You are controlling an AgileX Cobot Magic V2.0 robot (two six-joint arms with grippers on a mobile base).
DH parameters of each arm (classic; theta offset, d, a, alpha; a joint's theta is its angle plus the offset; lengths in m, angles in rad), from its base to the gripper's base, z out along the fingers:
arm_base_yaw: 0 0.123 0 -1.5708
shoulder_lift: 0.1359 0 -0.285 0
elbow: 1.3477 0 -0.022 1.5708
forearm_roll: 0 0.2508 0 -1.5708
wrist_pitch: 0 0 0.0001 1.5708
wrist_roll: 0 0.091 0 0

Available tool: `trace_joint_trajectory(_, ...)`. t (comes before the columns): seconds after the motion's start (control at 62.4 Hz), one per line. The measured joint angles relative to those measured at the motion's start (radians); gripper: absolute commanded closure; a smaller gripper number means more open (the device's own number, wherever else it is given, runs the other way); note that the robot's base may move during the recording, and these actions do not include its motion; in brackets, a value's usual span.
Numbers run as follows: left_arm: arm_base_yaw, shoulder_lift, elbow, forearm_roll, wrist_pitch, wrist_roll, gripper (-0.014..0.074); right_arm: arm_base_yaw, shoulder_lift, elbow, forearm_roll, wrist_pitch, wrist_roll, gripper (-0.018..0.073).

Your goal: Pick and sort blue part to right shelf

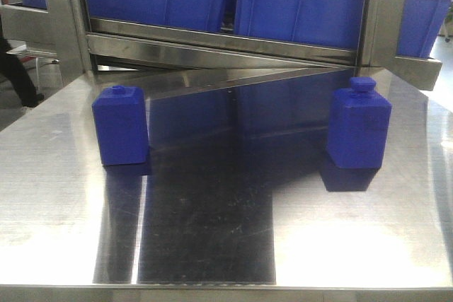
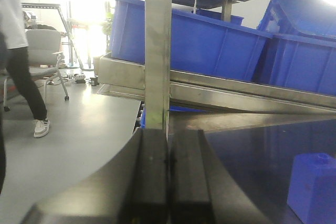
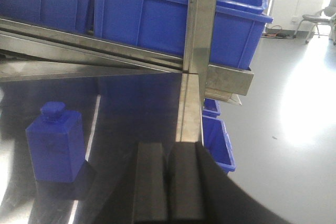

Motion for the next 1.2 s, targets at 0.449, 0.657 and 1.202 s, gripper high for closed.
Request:
trace_joint_trajectory(0.449, 0.0, 0.0, 0.0, 0.0, 0.0, 0.0, 0.0473, 0.0, 0.267, -0.213, -0.011, 0.057, 0.0, 0.0508)
trace_joint_trajectory(0.657, 0.0, 0.0, 0.0, 0.0, 0.0, 0.0, 0.0473, 0.0, 0.452, -0.277, -0.159, 0.113, 0.037, 0.0502)
trace_joint_trajectory(1.202, 0.0, 0.0, 0.0, 0.0, 0.0, 0.0, 0.0473, 0.059, 0.82, -0.48, -0.373, 0.252, 0.577, -0.0034)
